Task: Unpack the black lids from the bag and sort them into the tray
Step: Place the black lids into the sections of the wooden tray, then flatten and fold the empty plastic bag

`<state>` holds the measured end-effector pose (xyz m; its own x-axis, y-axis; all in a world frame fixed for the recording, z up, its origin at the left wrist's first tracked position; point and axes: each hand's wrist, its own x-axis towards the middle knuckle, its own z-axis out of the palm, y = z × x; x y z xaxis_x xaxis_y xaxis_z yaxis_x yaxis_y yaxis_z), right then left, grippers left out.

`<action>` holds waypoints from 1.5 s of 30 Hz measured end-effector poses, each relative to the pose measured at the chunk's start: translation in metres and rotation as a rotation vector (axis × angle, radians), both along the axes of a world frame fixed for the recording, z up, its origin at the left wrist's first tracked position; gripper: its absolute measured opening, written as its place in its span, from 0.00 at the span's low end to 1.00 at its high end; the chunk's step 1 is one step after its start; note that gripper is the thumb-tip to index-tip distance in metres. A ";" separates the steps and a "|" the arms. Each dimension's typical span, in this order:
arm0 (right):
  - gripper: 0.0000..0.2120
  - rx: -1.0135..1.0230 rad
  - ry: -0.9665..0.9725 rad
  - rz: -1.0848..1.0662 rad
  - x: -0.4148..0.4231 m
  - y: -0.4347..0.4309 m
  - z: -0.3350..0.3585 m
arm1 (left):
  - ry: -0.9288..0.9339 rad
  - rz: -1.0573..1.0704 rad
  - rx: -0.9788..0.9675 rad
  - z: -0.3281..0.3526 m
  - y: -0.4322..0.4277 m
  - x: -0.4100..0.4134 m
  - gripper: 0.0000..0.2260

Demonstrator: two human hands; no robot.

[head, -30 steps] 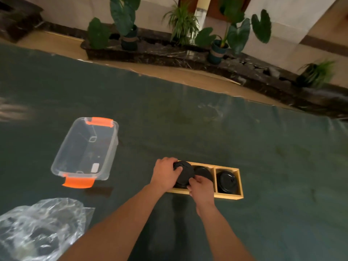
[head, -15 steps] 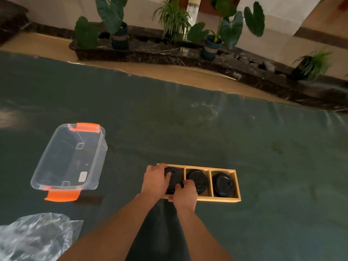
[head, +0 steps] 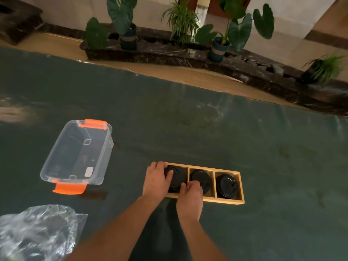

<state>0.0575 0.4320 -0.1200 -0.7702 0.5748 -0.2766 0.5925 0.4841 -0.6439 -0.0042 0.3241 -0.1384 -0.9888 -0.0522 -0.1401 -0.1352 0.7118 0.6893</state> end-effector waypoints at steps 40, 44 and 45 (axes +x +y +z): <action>0.08 -0.026 0.646 1.010 0.076 -0.245 0.182 | -0.282 0.250 0.830 0.135 -0.453 0.100 0.33; 0.07 -0.022 0.802 1.036 0.087 -0.224 0.212 | -0.600 -0.243 0.739 0.165 -0.405 0.084 0.32; 0.07 0.006 0.844 1.050 0.090 -0.219 0.218 | -0.654 -0.301 0.730 0.172 -0.391 0.083 0.33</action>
